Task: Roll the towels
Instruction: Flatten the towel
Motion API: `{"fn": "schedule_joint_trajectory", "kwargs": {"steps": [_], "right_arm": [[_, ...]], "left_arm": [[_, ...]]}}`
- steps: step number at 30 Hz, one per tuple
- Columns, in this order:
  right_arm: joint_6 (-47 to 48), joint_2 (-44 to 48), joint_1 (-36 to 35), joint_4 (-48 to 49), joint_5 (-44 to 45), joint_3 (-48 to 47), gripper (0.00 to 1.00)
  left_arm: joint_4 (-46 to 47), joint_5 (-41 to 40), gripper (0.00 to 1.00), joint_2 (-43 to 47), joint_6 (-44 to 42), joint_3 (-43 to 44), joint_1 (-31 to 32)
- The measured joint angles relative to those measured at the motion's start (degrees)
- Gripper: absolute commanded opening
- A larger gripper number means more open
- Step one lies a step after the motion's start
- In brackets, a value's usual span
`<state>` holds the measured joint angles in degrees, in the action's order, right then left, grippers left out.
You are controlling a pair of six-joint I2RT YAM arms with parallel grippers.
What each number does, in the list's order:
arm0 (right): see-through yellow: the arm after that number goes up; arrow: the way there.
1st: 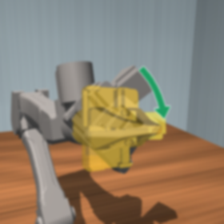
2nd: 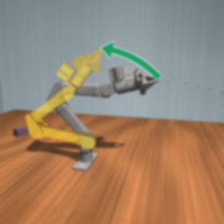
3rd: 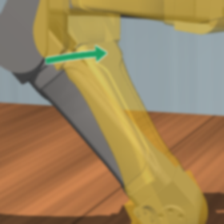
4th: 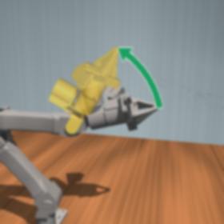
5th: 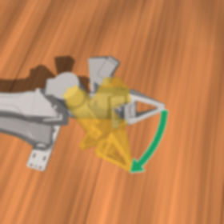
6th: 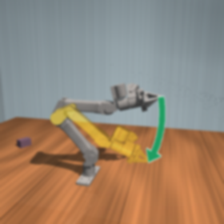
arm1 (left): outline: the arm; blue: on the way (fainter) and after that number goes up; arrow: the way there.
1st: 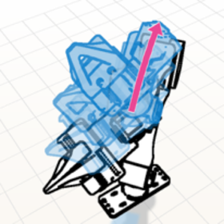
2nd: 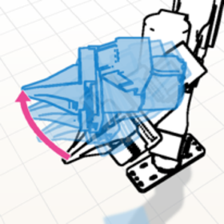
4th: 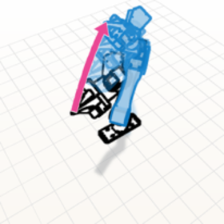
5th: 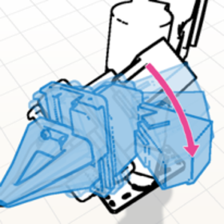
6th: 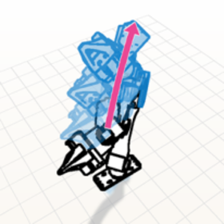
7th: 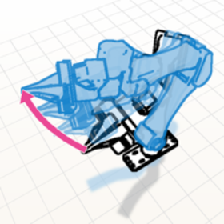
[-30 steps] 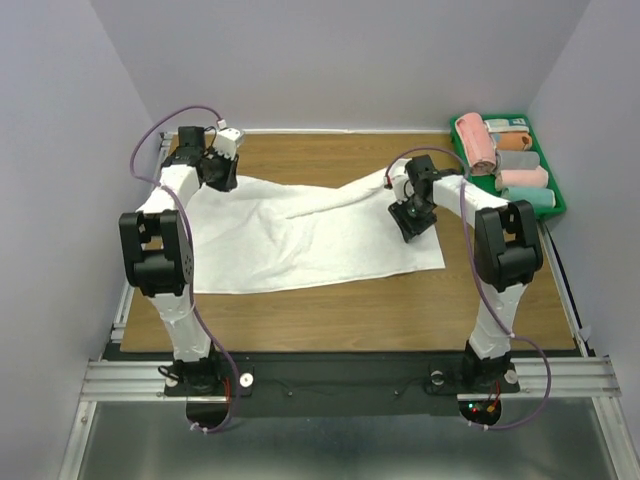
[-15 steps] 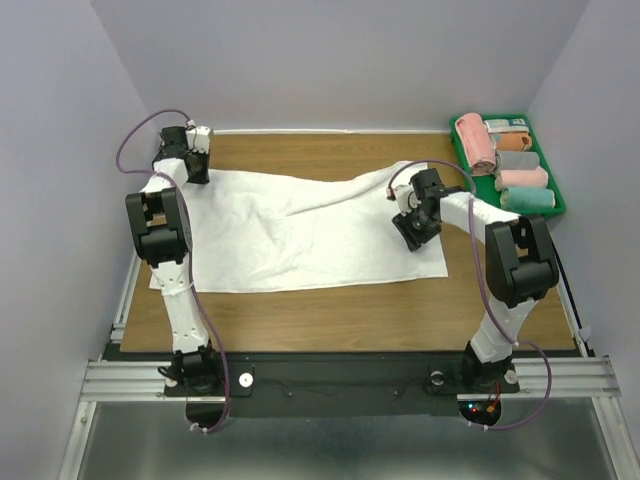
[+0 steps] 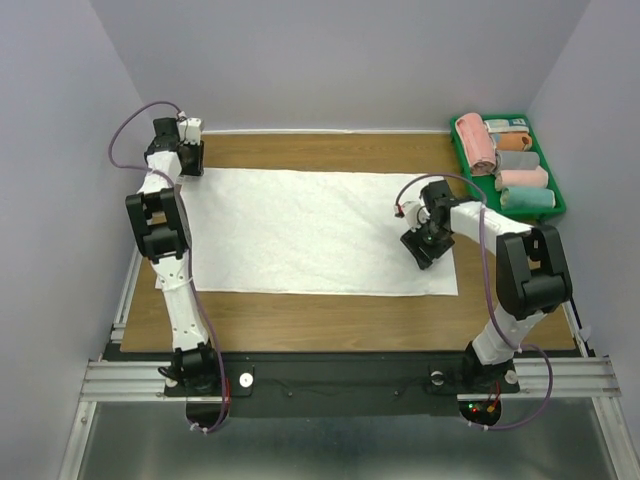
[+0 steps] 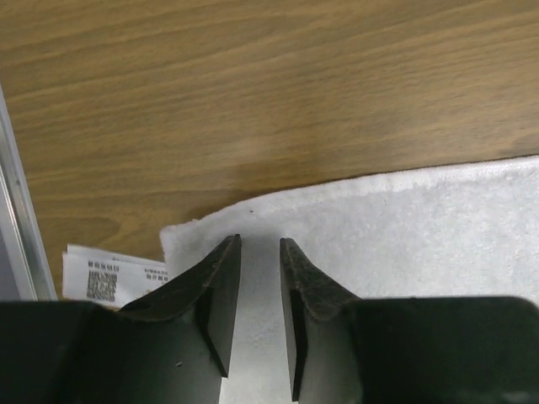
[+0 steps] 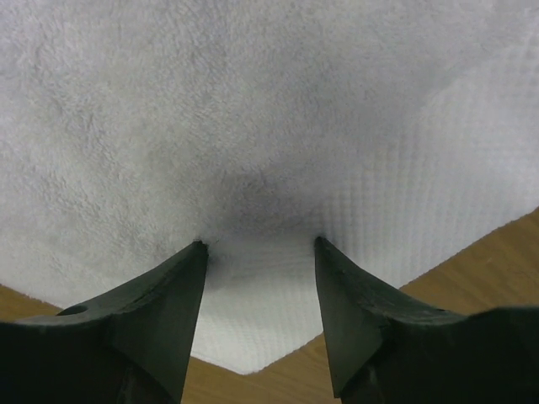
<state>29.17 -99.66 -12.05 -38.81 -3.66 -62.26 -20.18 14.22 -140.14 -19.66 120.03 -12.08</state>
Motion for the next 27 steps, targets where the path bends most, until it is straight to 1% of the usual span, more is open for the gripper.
{"fn": "schedule_joint_trajectory", "kwargs": {"steps": [1, 3, 4, 6, 8, 9, 10, 12, 13, 15, 17, 19, 20, 22, 25, 27], "right_arm": [[0.2, 0.3, 0.1, -1.5, -0.3, 0.2, 0.65], [0.4, 0.7, 0.1, -4.3, -1.1, 0.2, 0.66], [0.1, 0.7, 0.1, -7.0, -2.2, -0.3, 0.69], [-0.3, 0.8, 0.1, -10.2, -3.2, -1.2, 0.70], [-0.6, 1.2, 0.2, -13.5, -4.4, -3.4, 0.67], [-0.6, 2.1, 0.3, -14.8, -5.0, -4.9, 0.66], [-0.3, 3.1, 0.3, -15.5, -5.2, -5.9, 0.62], [0.6, 6.1, 0.4, -16.2, -5.1, -6.2, 0.59], [0.9, 7.2, 0.4, -16.3, -4.9, -5.7, 0.56], [1.7, 9.5, 0.4, -17.3, -4.3, -3.5, 0.54], [2.2, 9.9, 0.3, -17.7, -3.3, -0.6, 0.51], [2.4, 9.9, 0.3, -17.7, -2.3, 2.5, 0.50], [2.4, 9.9, 0.3, -17.9, -1.8, 4.1, 0.50], [2.6, 9.7, 0.1, -17.8, -0.6, 6.7, 0.50], [2.8, 8.8, 0.0, -17.0, 1.1, 8.7, 0.49], [2.9, 7.1, 0.0, -15.5, 3.1, 9.9, 0.49]], "left_arm": [[-0.8, 1.1, 0.42, -0.4, -0.2, 1.4, 0.1], [-1.3, 2.6, 0.45, -0.5, -0.2, 1.9, 0.1], [-1.8, 3.7, 0.47, -0.2, -0.2, 1.9, 0.2], [-3.0, 5.6, 0.47, 0.7, -0.8, 1.8, 0.3], [-5.5, 7.9, 0.47, 3.5, -2.6, -0.5, 0.4], [-7.9, 9.1, 0.47, 6.8, -4.6, -3.0, 0.4], [-9.9, 9.9, 0.47, 9.3, -6.3, -4.8, 0.4], [-15.0, 11.6, 0.44, 17.4, -10.6, -10.1, 0.4], [-16.0, 11.8, 0.44, 22.9, -13.9, -14.7, 0.3], [-18.6, 11.8, 0.43, 31.5, -17.7, -21.2, 0.3], [-20.4, 11.3, 0.41, 42.5, -22.4, -31.6, 0.1], [-22.6, 10.5, 0.41, 50.4, -25.9, -40.5, -0.5], [-22.3, 10.0, 0.40, 52.0, -26.6, -43.1, -0.6], [-23.0, 8.4, 0.40, 54.8, -28.6, -51.3, -1.2], [-21.6, 4.9, 0.38, 53.5, -30.1, -61.2, -2.4], [-20.0, 3.1, 0.36, 52.2, -30.4, -64.5, -3.7]]}}
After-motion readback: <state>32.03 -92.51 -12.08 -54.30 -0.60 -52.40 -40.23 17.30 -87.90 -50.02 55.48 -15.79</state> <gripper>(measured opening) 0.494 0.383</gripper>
